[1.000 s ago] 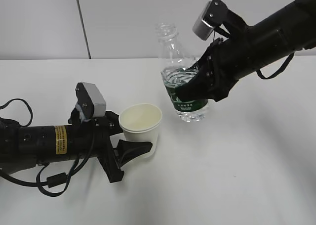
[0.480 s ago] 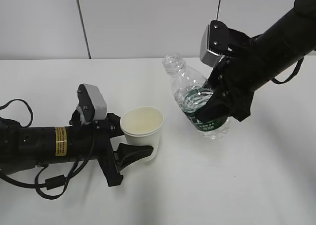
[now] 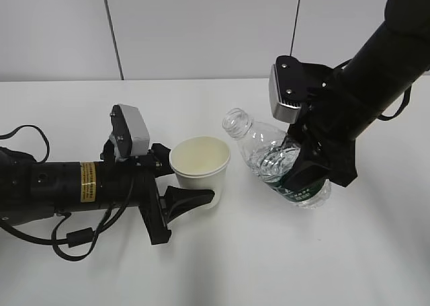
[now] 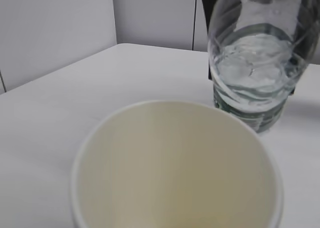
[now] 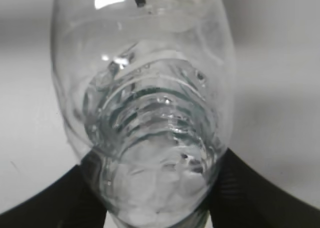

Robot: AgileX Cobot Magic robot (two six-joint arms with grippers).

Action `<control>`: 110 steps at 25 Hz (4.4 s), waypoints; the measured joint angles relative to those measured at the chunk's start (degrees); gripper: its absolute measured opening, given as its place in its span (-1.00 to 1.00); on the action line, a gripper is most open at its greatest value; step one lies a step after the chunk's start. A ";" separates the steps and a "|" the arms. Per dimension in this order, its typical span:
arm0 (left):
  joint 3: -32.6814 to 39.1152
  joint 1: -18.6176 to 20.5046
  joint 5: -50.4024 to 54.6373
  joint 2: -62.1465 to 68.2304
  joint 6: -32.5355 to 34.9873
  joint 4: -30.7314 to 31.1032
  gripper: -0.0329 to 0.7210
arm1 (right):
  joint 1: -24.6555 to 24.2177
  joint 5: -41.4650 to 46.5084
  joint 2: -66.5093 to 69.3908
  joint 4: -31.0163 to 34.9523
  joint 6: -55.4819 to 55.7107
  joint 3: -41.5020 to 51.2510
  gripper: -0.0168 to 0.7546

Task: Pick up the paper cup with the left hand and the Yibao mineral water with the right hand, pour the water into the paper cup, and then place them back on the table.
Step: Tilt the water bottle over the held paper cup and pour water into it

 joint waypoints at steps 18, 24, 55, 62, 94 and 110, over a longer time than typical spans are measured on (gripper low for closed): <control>-1.32 -4.79 0.23 0.00 -0.34 3.52 0.16 | 1.64 1.33 0.00 -14.87 5.33 -2.34 0.15; -2.59 -5.21 1.72 0.00 -1.20 2.34 0.16 | 2.02 3.73 0.00 -18.64 5.33 -6.46 0.15; -2.72 -8.73 1.27 0.00 -2.23 0.06 0.16 | 4.78 0.55 -0.05 -30.82 3.27 -6.69 0.15; -2.72 -8.73 1.07 0.58 -2.23 -1.01 0.16 | 4.78 -0.53 -0.05 -31.01 0.18 -6.69 0.15; -6.18 -11.46 1.04 3.90 -4.36 -0.66 0.16 | 7.27 -2.31 -0.05 -41.39 -0.69 -6.69 0.15; -6.22 -11.79 2.38 4.94 -4.43 -2.93 0.16 | 9.29 -2.62 -0.05 -45.04 -0.69 -6.69 0.09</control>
